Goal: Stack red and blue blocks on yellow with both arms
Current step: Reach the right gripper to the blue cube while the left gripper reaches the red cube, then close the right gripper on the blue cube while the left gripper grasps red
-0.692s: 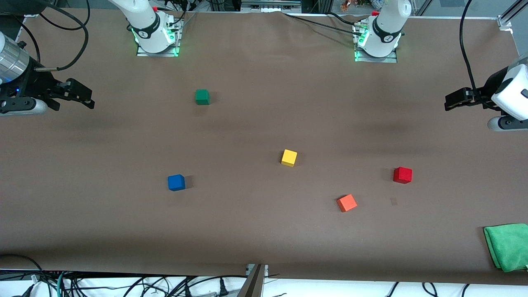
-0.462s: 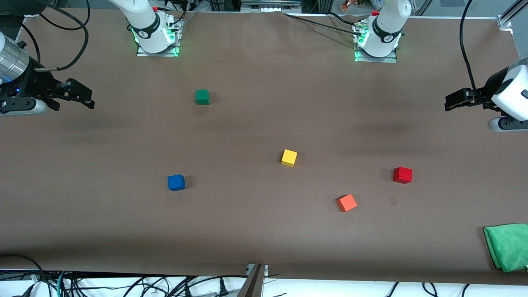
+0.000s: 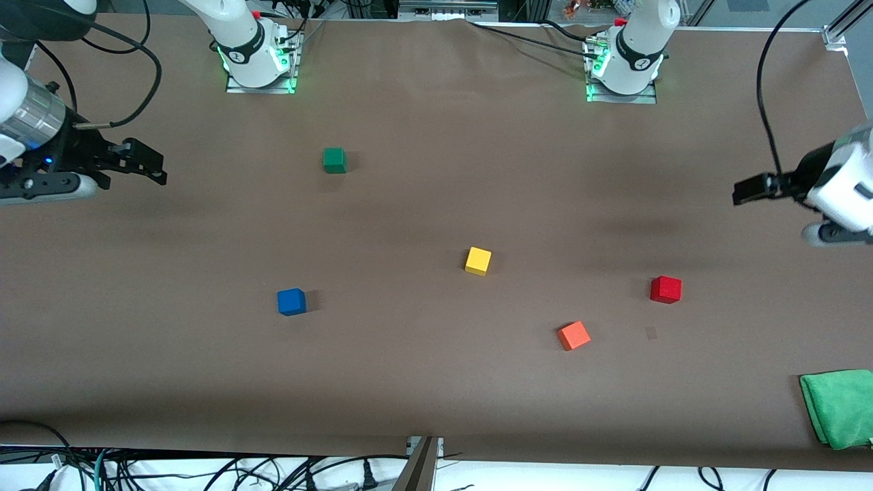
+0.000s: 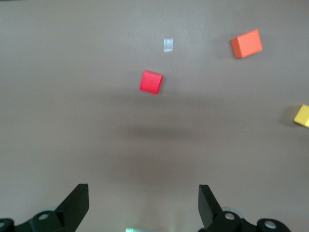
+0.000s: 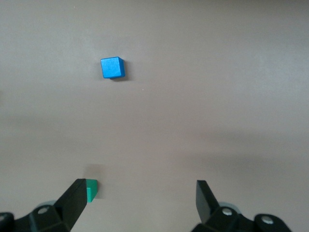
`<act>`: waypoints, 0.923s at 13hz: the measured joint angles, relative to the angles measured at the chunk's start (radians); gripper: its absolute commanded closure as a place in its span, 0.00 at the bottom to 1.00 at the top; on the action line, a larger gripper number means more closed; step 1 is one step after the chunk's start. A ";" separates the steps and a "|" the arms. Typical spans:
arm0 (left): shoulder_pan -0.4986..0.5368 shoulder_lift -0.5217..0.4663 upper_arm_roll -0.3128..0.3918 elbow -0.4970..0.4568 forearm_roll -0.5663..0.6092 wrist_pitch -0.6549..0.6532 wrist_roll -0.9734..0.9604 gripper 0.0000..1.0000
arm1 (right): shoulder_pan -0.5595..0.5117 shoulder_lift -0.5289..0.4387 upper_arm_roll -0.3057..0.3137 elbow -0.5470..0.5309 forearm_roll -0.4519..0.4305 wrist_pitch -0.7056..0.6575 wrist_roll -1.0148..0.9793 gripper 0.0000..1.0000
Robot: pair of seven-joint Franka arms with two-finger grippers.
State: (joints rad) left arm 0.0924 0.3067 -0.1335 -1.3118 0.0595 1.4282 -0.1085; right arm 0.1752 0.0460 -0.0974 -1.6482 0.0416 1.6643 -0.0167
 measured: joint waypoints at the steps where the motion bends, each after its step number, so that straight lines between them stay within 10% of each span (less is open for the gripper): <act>1: 0.000 0.040 0.000 -0.010 0.001 0.048 0.020 0.00 | 0.004 0.016 0.002 -0.001 0.000 0.006 -0.002 0.00; 7: 0.017 0.299 0.002 -0.176 0.044 0.520 0.199 0.00 | 0.111 0.298 0.008 -0.012 0.070 0.347 0.089 0.00; 12: 0.075 0.333 0.005 -0.382 0.044 0.829 0.291 0.00 | 0.129 0.543 0.008 -0.007 0.073 0.669 0.068 0.00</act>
State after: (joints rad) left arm 0.1675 0.6394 -0.1289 -1.6940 0.1039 2.2568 0.1826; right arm 0.3043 0.5894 -0.0896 -1.6550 0.1143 2.3336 0.0513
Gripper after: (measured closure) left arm 0.000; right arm 0.000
